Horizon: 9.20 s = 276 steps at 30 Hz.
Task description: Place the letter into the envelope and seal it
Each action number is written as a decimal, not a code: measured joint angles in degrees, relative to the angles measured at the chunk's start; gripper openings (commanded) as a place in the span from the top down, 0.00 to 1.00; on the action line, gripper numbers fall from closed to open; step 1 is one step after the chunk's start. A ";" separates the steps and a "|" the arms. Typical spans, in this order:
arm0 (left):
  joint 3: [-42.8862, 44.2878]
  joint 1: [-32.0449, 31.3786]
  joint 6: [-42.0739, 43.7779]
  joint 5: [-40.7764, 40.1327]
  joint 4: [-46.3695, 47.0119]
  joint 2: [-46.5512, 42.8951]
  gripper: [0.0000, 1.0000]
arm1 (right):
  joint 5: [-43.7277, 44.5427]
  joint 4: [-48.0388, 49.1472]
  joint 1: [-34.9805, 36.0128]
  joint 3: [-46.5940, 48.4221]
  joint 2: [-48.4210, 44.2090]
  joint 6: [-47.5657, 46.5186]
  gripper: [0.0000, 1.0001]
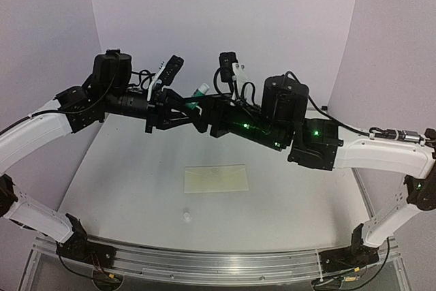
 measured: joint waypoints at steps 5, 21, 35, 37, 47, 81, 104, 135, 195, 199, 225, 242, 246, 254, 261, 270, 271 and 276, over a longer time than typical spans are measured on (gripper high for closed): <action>-0.35 3.51 0.56 -5.07 -3.26 -1.01 1.00 | 0.68 -6.74 0.00 0.15 0.00 -2.56 0.08; -19.12 26.78 -0.54 -21.39 -10.39 -17.21 1.00 | 0.69 -63.28 0.92 33.41 38.88 10.31 0.26; -22.80 26.97 -0.63 -18.74 -9.82 -20.52 1.00 | -2.14 -74.05 5.83 46.19 50.74 13.27 0.48; -22.88 26.97 -0.71 -18.41 -9.80 -20.52 1.00 | -2.49 -74.37 5.73 47.23 51.95 13.16 0.49; -22.95 26.97 -0.96 -17.77 -9.76 -20.52 1.00 | -1.24 -75.00 5.44 50.34 56.62 11.46 0.69; -20.17 22.09 27.08 -3.21 -28.12 -14.29 1.00 | -21.18 -56.39 -11.23 25.74 14.32 6.87 1.00; -7.45 10.00 28.08 -0.35 -33.91 -11.83 1.00 | -35.58 -44.06 -8.92 29.16 14.73 8.91 1.00; -7.45 9.31 26.68 -2.06 -33.95 -10.69 1.00 | -37.74 -42.71 -8.13 31.04 17.11 9.44 1.00; -8.09 9.88 19.61 2.73 -28.48 -10.74 1.00 | -37.70 -44.28 -8.07 36.41 20.17 6.65 1.00; -8.09 9.88 18.96 2.10 -28.72 -8.62 1.00 | -35.87 -43.97 -8.07 37.43 21.78 6.51 1.00; -8.04 8.73 18.97 3.44 -17.01 -7.41 1.00 | -29.91 -37.60 -4.52 28.60 19.06 6.92 0.43; -8.04 8.65 18.12 4.36 -16.29 -7.46 1.00 | -25.63 -30.52 -5.90 26.08 15.58 6.48 0.97; -8.04 9.02 17.57 3.60 -16.33 -7.50 0.65 | -25.94 -31.22 -6.10 26.07 15.71 6.57 1.00; -8.81 8.67 15.53 0.39 -13.54 -7.97 0.00 | -19.27 -30.68 -7.44 20.74 13.94 7.79 1.00; -11.33 8.67 13.20 -5.07 -11.27 -9.44 0.00 | 5.77 -39.22 -15.04 5.98 5.89 5.11 1.00; -15.37 8.63 18.02 -6.38 -13.89 -5.39 0.35 | 17.30 -35.57 -24.32 -8.38 7.25 -0.28 1.00; -16.09 8.53 20.46 -7.36 -14.57 -3.21 0.36 | 17.05 -34.33 -24.97 -9.53 7.78 -0.61 1.00; -21.56 8.48 31.31 -13.92 -16.97 6.49 0.43 | 14.32 -28.39 -27.46 -11.87 11.85 -1.68 1.00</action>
